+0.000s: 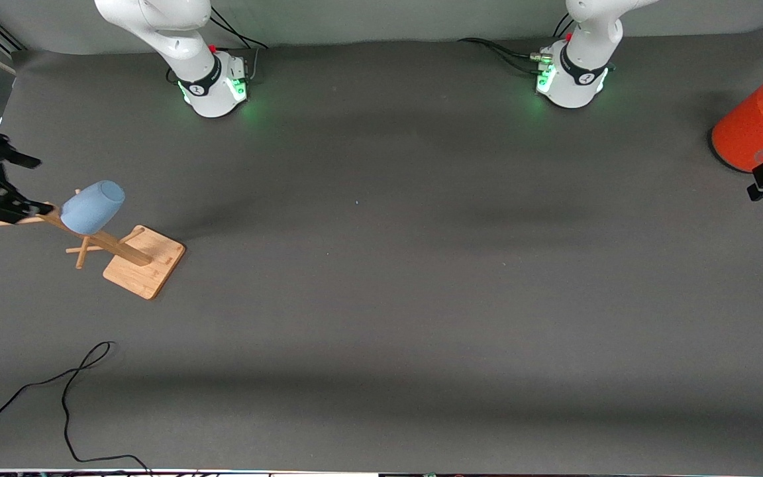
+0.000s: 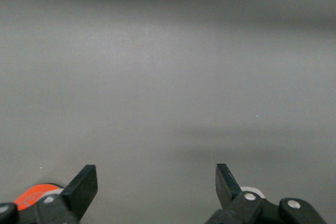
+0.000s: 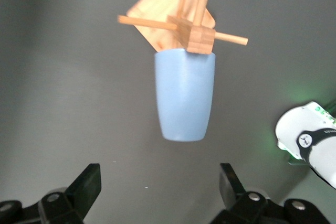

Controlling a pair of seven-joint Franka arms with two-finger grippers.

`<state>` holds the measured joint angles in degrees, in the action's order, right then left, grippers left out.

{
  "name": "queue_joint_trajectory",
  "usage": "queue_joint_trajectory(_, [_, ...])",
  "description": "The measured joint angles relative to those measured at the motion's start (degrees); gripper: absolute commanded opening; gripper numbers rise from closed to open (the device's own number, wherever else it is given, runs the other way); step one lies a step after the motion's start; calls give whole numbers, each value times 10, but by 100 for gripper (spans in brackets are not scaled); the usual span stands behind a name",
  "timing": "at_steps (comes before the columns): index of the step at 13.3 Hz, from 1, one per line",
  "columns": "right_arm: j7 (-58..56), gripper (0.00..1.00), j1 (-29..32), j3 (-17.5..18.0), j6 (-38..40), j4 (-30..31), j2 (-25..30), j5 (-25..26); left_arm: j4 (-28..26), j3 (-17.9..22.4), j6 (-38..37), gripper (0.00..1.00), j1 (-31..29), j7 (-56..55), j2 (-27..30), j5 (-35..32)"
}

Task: Rotate and upright cup with both arms
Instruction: 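Close the right gripper around the blue cup's base on the peg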

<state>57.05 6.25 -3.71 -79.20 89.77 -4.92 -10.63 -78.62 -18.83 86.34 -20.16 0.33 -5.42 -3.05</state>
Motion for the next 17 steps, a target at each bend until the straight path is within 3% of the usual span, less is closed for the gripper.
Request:
queue_joint_trajectory(8, [5,100,0,-1,-25,109,-10,0,-12,3,3,100,-5,1,1,2])
queue_joint_trajectory(11, [7,92,-3,-1,-51,115,-26,-1,-13,4,3,100,-7,1,1,3])
queue_joint_trajectory(12, [8,83,-4,-1,-54,115,-30,-2,-13,4,3,100,-7,1,1,3])
queue_joint_trajectory(15, [10,32,-5,-1,-53,115,-35,-2,-13,4,3,100,-7,1,1,4])
queue_joint_trajectory(16, [10,25,-5,-1,-53,115,-35,-3,-13,4,2,100,-7,1,1,4])
queue_joint_trajectory(17, [10,25,-5,-1,-52,114,-35,-3,-13,4,2,100,-7,1,1,4])
